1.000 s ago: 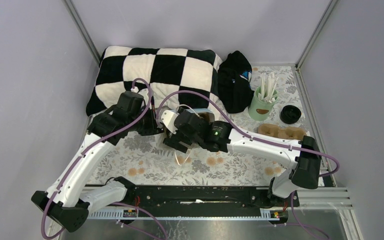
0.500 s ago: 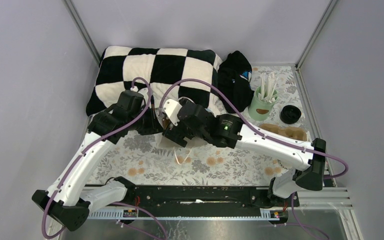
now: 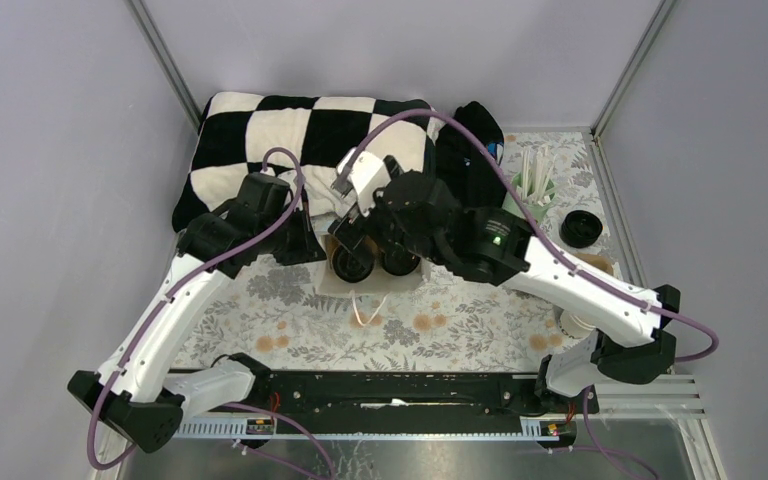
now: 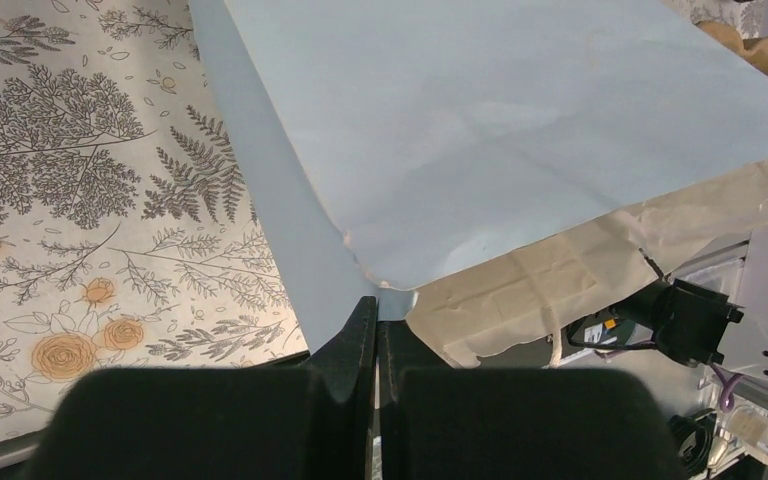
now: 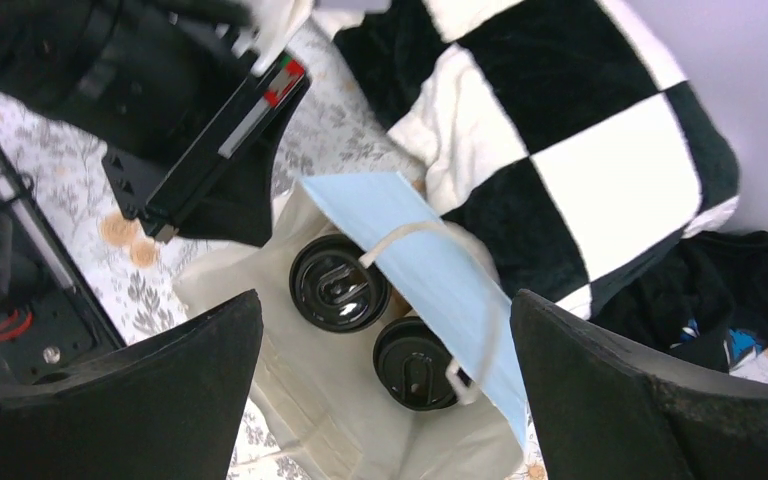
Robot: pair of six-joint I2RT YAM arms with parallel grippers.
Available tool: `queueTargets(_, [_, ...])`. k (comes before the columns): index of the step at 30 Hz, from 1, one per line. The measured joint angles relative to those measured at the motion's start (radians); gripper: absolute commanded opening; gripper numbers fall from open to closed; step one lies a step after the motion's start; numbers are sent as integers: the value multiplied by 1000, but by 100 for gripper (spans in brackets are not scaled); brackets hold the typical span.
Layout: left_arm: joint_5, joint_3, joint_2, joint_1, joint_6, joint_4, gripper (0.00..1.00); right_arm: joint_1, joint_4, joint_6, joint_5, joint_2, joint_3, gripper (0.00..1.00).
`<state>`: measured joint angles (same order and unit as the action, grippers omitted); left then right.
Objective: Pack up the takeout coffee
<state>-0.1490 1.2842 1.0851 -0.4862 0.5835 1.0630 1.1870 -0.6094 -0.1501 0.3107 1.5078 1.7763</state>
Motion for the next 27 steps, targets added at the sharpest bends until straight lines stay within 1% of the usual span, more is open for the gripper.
queueTargets(4, [3,17,13,1,11,10,0,0,-40,59,95,-4,86,100])
queueTargets(7, [2,19,17,2,20,16,0,-19,-97,150,163,-9,130,100])
queueTargets(10, [3,19,18,2,25,20,0,-67,-170,265,204,-39,116,100])
queueTargets(13, [2,19,18,2,29,20,0,-109,-225,364,213,-102,43,99])
queueTargets(17, [2,19,18,2,33,21,0,-150,-263,465,169,-220,-96,94])
queueTargets(21, [2,19,18,2,35,22,0,-187,-292,539,77,-313,-224,87])
queueTargets(24, [2,19,18,2,35,24,0,-203,-297,586,14,-312,-274,82])
queueTargets(27, [1,19,18,3,35,27,0,-209,-297,626,-18,-281,-307,79])
